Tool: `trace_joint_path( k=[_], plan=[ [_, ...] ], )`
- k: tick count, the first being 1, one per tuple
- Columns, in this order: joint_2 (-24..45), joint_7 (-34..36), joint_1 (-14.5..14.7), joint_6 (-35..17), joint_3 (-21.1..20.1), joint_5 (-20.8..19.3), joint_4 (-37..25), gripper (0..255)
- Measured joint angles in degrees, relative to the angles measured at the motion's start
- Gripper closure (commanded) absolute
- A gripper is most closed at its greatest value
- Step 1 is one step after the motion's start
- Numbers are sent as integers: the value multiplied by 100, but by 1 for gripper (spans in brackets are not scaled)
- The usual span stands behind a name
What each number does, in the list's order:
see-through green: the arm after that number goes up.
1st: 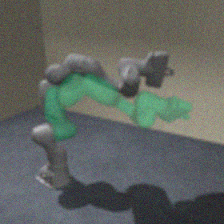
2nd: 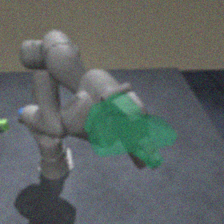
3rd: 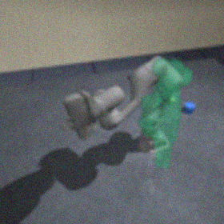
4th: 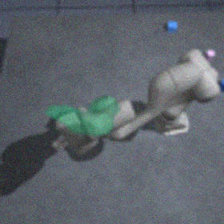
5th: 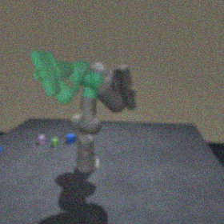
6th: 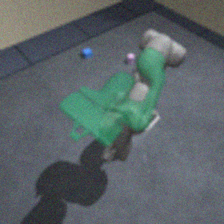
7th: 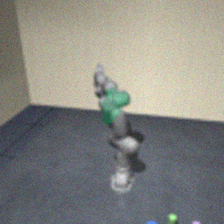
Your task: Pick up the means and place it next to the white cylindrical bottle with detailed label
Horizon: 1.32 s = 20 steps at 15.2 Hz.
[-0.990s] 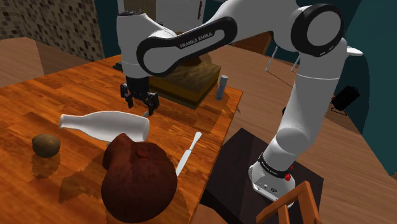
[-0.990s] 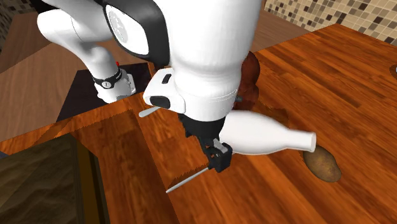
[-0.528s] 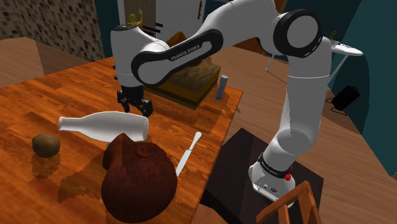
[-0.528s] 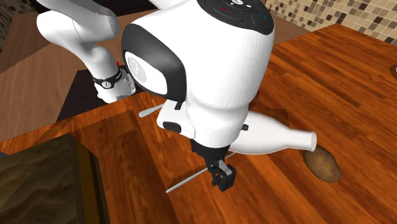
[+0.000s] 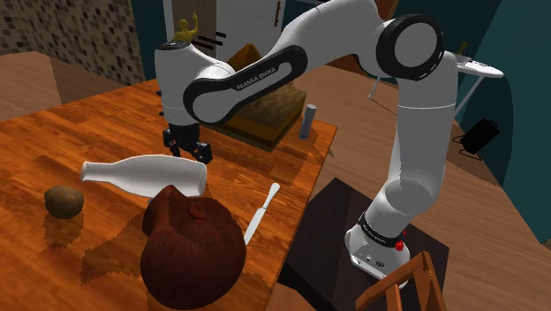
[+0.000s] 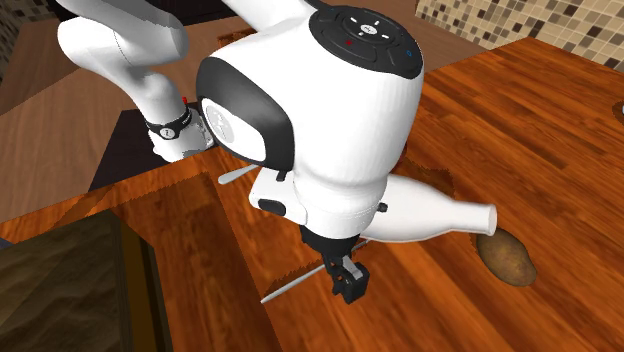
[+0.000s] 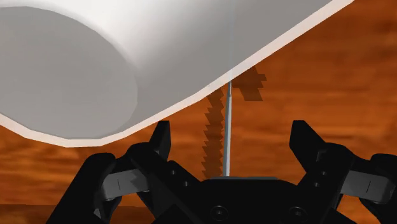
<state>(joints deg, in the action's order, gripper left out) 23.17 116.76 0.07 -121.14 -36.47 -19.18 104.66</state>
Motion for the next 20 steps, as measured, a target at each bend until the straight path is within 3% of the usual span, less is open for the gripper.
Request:
trace_joint_path(
  k=[1,2,13,20],
  plan=[
    [0,0,0,0,0,0,0,0],
    [0,0,0,0,0,0,0,255],
    [-21,-6,-5,22,-8,15,-4,255],
    [-242,-144,-61,435,-99,205,-247,255]
  ],
)
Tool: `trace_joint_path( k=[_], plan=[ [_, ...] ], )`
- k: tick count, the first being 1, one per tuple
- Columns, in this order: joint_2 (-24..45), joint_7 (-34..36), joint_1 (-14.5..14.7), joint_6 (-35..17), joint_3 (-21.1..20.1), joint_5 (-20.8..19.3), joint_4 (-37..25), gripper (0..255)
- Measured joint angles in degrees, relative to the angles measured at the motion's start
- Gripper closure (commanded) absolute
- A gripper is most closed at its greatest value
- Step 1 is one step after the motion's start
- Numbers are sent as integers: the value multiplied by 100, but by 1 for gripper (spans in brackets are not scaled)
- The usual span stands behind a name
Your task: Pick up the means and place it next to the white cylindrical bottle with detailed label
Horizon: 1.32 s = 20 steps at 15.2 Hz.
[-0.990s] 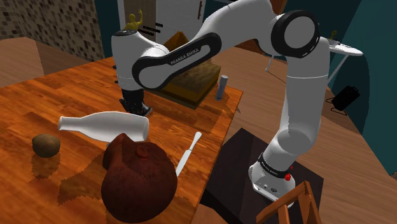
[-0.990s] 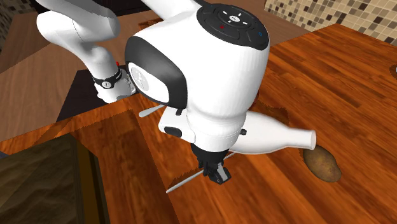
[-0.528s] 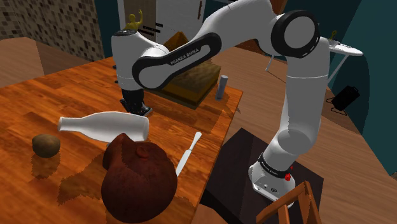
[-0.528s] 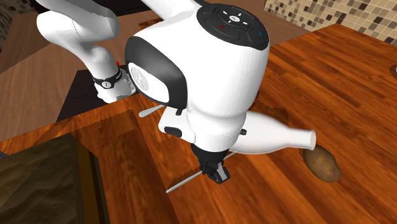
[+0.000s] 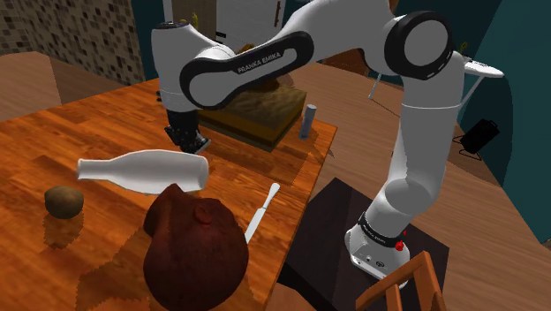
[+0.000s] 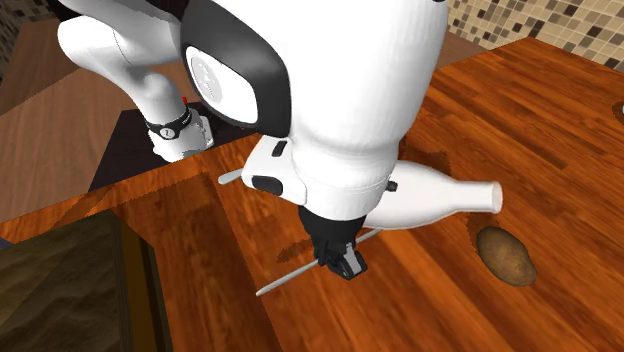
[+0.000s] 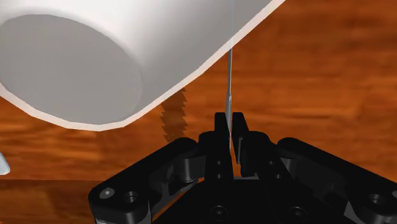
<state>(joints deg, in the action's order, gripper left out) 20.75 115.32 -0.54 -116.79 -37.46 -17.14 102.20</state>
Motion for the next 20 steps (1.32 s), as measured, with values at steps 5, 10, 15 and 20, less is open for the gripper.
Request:
trace_joint_path(
  k=[5,10,15,20],
  plan=[
    [-141,-89,-32,289,-52,118,-183,255],
    [-267,-174,-48,649,-98,228,-449,255],
    [-355,-240,-46,1004,-133,307,-742,255],
    [-427,-287,-36,1337,-163,369,-1021,255]
  ],
)
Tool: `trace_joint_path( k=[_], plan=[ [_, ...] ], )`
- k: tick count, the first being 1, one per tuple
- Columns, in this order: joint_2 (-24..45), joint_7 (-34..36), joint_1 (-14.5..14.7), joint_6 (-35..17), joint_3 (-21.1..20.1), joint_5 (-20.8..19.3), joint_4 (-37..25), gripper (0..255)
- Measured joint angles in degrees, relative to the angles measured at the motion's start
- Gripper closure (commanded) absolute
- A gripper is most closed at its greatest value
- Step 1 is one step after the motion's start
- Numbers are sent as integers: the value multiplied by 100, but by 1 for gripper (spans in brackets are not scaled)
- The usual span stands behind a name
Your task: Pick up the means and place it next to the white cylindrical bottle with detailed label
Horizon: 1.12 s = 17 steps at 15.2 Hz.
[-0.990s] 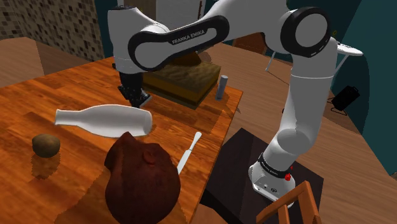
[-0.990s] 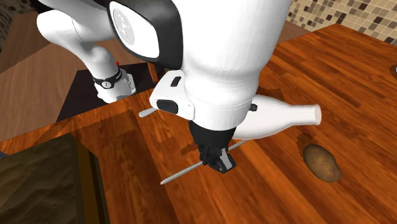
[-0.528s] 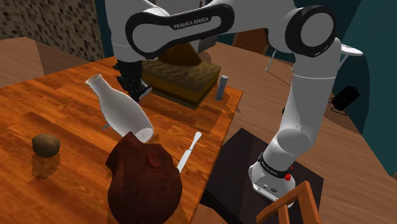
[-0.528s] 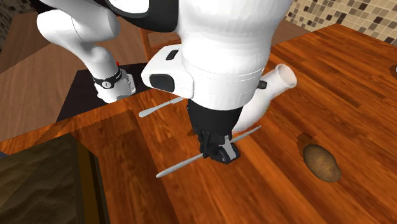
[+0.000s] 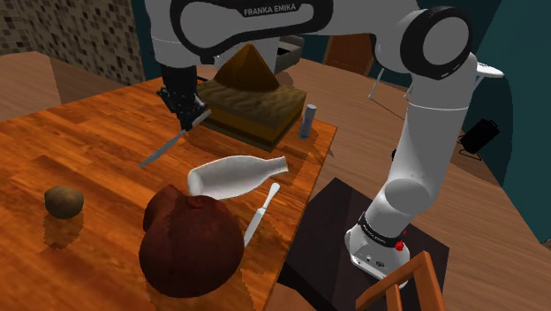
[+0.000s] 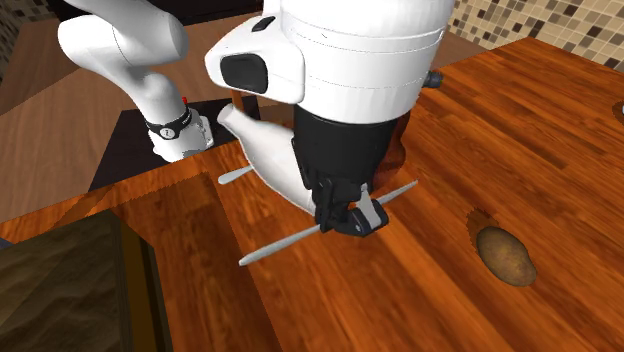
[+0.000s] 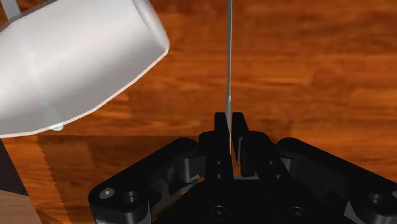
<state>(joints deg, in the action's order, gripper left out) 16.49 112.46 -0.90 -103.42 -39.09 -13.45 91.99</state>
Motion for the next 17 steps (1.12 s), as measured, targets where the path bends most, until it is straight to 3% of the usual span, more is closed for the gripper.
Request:
trace_joint_path(
  k=[17],
  plan=[
    [2,-159,103,1258,-34,31,-1279,255]
  ],
)
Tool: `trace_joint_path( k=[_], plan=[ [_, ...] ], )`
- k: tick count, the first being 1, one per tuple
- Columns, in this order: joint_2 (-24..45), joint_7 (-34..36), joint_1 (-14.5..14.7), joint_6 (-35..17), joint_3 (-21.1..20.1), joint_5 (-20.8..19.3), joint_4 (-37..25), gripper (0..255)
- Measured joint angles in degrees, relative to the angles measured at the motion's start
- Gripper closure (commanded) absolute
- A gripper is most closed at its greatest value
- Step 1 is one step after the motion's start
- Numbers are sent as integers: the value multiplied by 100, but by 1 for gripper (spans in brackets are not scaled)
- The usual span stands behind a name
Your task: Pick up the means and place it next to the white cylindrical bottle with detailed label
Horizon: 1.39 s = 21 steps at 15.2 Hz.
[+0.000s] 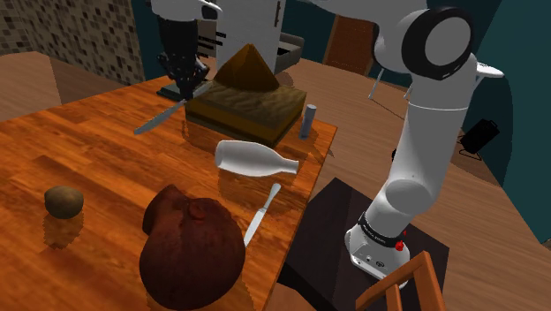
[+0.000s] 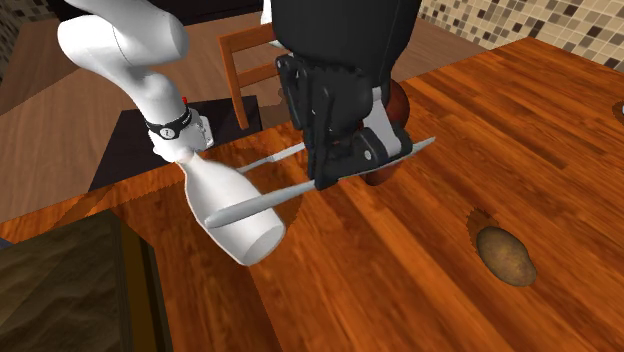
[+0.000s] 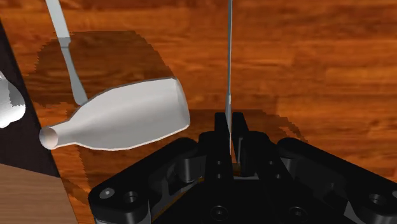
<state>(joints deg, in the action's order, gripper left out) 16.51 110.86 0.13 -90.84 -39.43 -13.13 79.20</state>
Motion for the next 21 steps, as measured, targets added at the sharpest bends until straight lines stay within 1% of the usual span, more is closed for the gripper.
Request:
trace_joint_path(
  k=[4,7,9,14,19,21],
  plan=[
    [-831,-582,-603,-285,89,512,903,255],
    [-1478,-1135,-980,-458,273,910,1553,255],
    [-1849,-1491,-1158,-543,433,1124,1919,255],
    [-2630,-2332,-1449,-741,901,1505,2763,255],
    [-3265,-3200,-1677,-766,1467,1689,3366,255],
    [-3397,-3492,-1761,-825,1665,1690,3555,255]
  ],
)
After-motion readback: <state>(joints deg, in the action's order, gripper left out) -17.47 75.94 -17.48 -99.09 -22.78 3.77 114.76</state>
